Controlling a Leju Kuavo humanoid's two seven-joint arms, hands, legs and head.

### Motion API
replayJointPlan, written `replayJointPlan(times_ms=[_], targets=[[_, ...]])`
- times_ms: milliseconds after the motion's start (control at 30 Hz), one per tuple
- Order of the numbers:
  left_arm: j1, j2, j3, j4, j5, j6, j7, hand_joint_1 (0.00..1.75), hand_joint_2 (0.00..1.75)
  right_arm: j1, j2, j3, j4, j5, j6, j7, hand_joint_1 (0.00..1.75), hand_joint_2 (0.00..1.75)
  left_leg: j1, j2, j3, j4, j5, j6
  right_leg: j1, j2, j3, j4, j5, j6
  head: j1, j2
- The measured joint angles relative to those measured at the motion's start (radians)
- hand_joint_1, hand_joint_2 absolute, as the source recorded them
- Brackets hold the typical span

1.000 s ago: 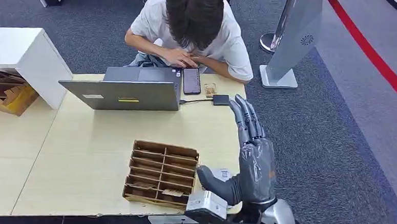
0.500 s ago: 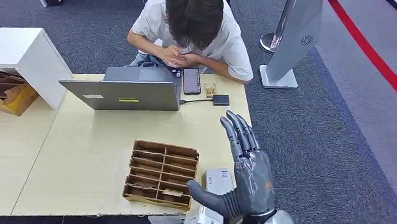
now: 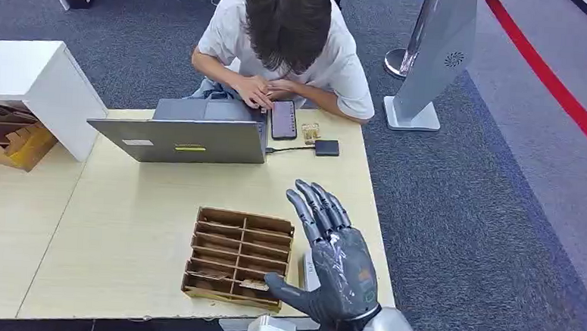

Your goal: Pass the card to the sensor for recognition and then transmit it.

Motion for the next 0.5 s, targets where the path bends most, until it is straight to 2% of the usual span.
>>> replayJointPlan(times_ms=[500], targets=[[-0.001,-0.001,-0.011,0.0,-0.003,-0.008,0.0,0.0,0.0,-0.077,-0.027,0.069,0.129,0.066,0.031,0.039,0.0,1.75,0.0,0.0,0.0,0.0,0.0,0.0,0.0,0.0,0.0,0.0,0.0,0.0,0.0,0.0]])
